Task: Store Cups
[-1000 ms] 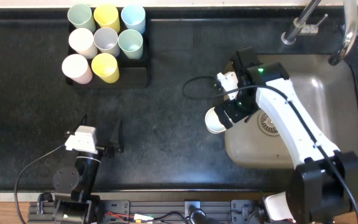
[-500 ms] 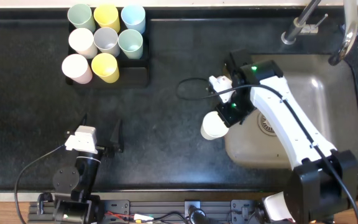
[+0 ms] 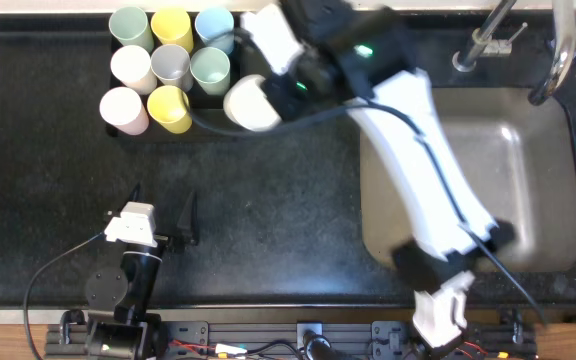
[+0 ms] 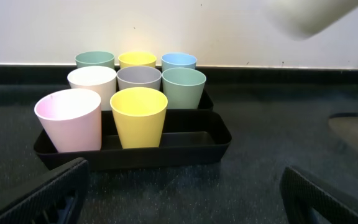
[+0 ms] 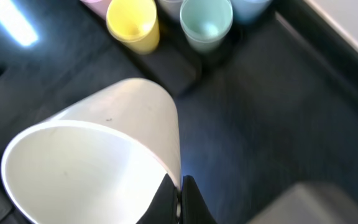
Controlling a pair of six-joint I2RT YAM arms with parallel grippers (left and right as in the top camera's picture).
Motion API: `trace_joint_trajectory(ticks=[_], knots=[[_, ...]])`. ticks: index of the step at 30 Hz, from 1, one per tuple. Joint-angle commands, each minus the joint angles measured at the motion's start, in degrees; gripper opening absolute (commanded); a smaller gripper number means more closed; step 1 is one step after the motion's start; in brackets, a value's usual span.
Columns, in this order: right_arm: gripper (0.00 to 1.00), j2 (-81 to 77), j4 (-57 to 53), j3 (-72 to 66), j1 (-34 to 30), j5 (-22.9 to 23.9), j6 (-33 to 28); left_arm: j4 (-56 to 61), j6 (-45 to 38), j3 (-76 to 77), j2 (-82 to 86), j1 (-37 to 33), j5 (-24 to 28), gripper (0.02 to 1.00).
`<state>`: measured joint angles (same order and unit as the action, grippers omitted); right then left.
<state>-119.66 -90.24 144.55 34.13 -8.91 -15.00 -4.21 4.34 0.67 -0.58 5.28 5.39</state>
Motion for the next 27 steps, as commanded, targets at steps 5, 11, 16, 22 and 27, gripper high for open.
trace_joint_trajectory(ticks=[5, 11, 16, 22, 27], knots=[[0.045, -13.03, 2.64, 9.68, 3.1, 4.63, -0.28, 0.09, 0.46, -0.22, 0.46, 0.22, 0.11, 0.998], [0.045, -15.63, 4.94, 9.66, 3.45, 5.11, -1.33, 0.09, 0.46, -0.22, 0.46, 0.22, 0.11, 0.998], [0.045, -17.97, 4.66, 9.64, 3.58, 4.26, -3.23, 0.09, 0.46, -0.22, 0.46, 0.22, 0.11, 0.998], [0.045, -20.57, 4.79, 9.62, 3.8, 4.28, -3.28, 0.09, 0.46, -0.22, 0.46, 0.22, 0.11, 0.998], [0.045, -22.05, 5.01, 9.57, 4.17, 4.0, -3.43, 0.09, 0.46, -0.22, 0.46, 0.22, 0.11, 0.998]])
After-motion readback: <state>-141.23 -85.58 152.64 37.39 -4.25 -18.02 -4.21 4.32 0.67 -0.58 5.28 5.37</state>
